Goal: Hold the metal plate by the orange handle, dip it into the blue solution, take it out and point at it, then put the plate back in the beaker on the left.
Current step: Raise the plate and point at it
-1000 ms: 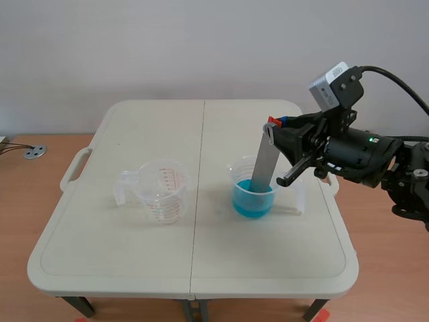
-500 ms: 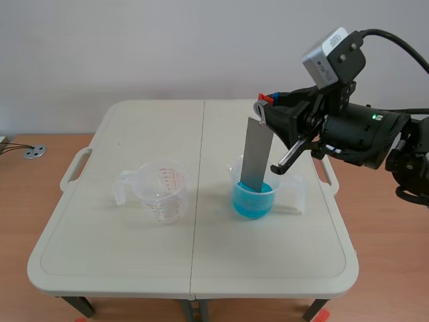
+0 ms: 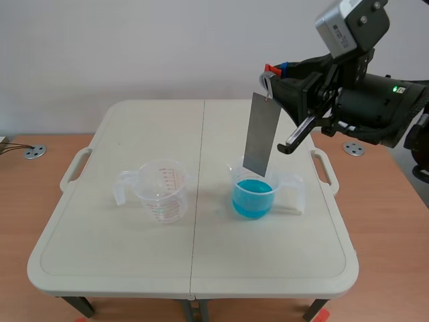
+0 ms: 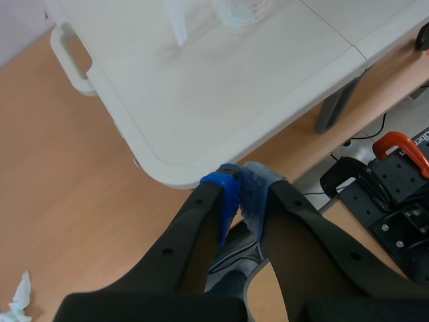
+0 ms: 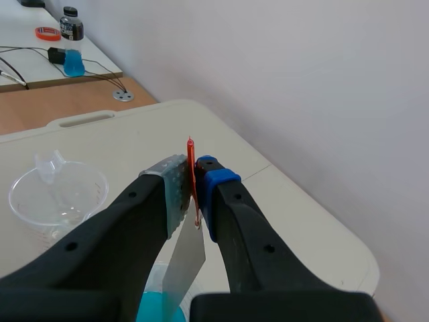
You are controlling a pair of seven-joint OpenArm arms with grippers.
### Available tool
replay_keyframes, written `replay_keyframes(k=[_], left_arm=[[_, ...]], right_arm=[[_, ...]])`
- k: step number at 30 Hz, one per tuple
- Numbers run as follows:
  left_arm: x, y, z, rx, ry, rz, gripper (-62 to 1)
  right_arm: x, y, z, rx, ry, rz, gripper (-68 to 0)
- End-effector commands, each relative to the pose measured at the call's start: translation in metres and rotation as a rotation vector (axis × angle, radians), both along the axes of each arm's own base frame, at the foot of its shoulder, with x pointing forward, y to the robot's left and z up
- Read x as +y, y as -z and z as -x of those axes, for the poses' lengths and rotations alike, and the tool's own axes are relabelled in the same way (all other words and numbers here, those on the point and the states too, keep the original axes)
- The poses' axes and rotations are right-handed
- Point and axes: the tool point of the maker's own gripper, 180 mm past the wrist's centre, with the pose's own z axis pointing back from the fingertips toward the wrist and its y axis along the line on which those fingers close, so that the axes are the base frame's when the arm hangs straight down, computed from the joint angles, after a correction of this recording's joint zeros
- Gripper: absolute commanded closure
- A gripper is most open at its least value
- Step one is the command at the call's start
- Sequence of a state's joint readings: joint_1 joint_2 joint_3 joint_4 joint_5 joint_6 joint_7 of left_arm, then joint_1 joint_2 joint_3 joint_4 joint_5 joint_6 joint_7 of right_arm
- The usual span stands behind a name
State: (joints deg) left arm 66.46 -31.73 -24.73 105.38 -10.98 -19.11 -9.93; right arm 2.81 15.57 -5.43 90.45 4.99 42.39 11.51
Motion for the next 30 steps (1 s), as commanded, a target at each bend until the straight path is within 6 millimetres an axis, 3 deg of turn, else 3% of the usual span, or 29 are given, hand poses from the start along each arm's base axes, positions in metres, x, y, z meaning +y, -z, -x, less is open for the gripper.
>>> replay_keyframes(k=[1,15,30], left_arm=[[-0.004,-0.005,-0.002,-0.020,0.007,0.019,-2.1],[-0.007,-0.011,-0.011,-0.052,0.040,0.019,-2.1],[-0.019,-0.041,-0.073,-0.161,0.135,0.032,-2.1]], right_arm=[[0.000,-0.019,0.000,-0.050,-0.010,-0.022,-1.5],[0.003,-0.052,0.007,-0.128,-0.018,-0.038,-1.5],[0.009,-0.083,0.017,-0.171,-0.036,-0.072,-1.5]])
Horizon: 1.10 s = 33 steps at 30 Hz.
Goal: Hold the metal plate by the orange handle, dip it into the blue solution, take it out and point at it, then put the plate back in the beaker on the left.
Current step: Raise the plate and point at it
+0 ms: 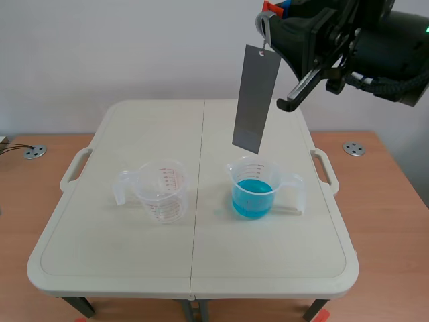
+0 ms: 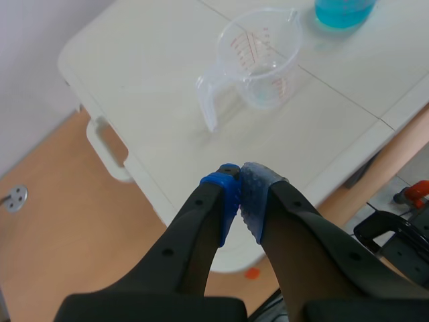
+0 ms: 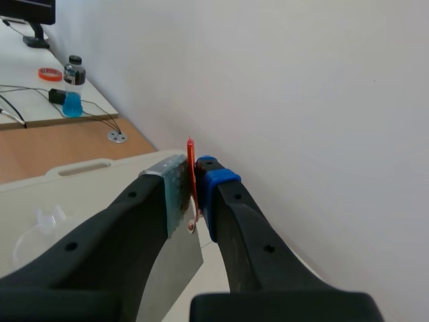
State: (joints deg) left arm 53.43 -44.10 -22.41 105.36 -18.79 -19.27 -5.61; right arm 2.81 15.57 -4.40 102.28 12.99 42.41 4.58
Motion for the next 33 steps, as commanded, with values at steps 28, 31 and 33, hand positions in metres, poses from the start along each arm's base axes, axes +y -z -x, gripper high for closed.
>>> replay_keyframes(k=[28,31,33], left_arm=[[-0.105,0.000,-0.115,-0.101,0.227,0.096,-2.1],[-0.122,0.010,-0.127,-0.102,0.239,0.081,-2.1],[-0.135,0.016,-0.135,-0.107,0.249,0.073,-2.1]], right_arm=[[-0.007,-0.026,0.003,-0.042,0.006,-0.039,-1.5],[-0.007,-0.026,0.003,-0.042,0.006,-0.039,-1.5],[-0.007,-0.025,0.003,-0.041,0.006,-0.038,-1.5]])
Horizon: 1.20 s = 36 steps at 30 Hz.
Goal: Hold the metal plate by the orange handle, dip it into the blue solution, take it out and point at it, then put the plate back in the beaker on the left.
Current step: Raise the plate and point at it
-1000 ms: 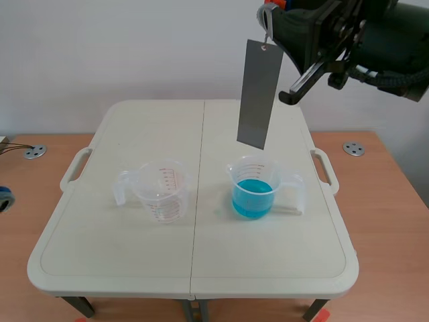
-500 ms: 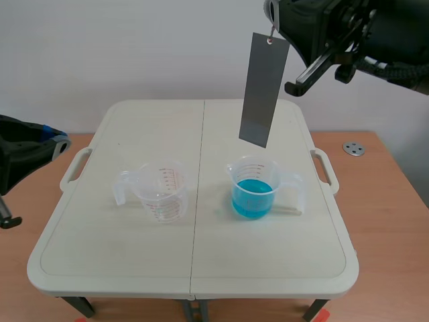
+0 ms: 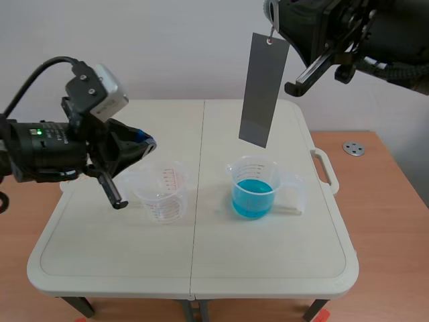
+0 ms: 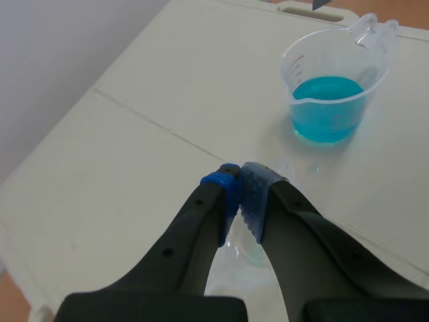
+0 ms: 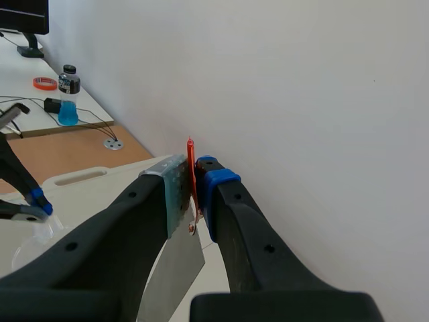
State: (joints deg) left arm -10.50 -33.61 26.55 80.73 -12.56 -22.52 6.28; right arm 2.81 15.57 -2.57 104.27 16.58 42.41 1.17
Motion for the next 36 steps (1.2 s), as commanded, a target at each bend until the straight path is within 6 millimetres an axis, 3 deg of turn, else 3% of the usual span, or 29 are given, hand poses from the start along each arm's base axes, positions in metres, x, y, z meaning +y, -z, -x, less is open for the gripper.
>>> replay_keyframes(k=[1,10,17,36], left_arm=[[-0.010,-0.008,-0.009,-0.030,-0.001,0.021,-2.1],[-0.061,0.000,-0.028,-0.042,0.050,0.004,-2.1],[-0.084,-0.001,-0.026,-0.044,0.096,0.013,-2.1],[-0.090,-0.006,-0.026,-0.052,0.111,0.031,-2.1]], right_arm=[[0.000,-0.014,0.003,-0.040,-0.015,-0.019,-1.5],[0.000,-0.014,0.003,-0.040,-0.015,-0.019,-1.5],[0.000,-0.014,0.003,-0.040,-0.015,-0.019,-1.5],[0.000,-0.014,0.003,-0.038,-0.014,-0.017,-1.5]])
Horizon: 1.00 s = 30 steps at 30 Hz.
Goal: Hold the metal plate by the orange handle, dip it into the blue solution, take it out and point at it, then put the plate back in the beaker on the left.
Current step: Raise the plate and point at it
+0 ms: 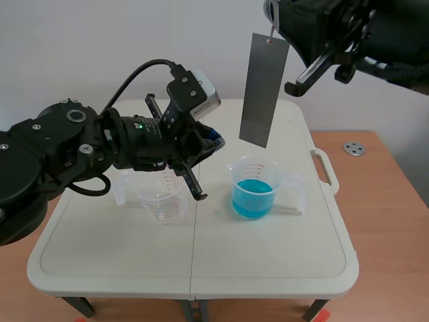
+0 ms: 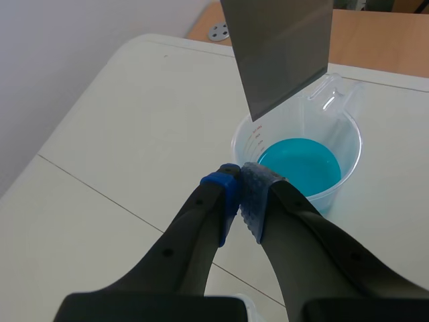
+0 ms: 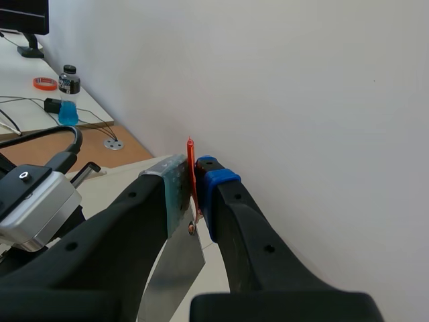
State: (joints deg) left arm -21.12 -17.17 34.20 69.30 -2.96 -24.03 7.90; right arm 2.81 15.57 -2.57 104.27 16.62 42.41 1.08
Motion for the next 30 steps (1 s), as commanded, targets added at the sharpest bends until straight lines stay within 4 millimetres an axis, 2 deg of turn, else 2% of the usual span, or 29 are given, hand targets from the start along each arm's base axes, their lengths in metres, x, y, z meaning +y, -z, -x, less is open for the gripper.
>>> replay_keyframes(k=[1,14,18,22,30], left_arm=[[-0.003,-0.016,-0.005,-0.040,0.002,0.031,-2.1],[0.001,-0.014,-0.006,-0.037,-0.005,0.024,-2.1],[0.018,-0.013,-0.004,-0.039,-0.031,0.011,-2.1],[0.047,-0.020,-0.002,-0.055,-0.096,0.018,-2.1],[0.096,-0.034,0.029,-0.096,-0.146,0.009,-2.1]], right_arm=[[0.000,-0.014,0.003,-0.039,-0.014,-0.017,-1.5],[0.000,-0.014,0.003,-0.039,-0.014,-0.017,-1.5],[0.000,-0.014,0.003,-0.036,-0.015,-0.022,-1.5],[0.000,-0.014,0.003,-0.034,-0.016,-0.026,-1.5],[0.000,-0.015,0.003,-0.034,-0.016,-0.024,-1.5]])
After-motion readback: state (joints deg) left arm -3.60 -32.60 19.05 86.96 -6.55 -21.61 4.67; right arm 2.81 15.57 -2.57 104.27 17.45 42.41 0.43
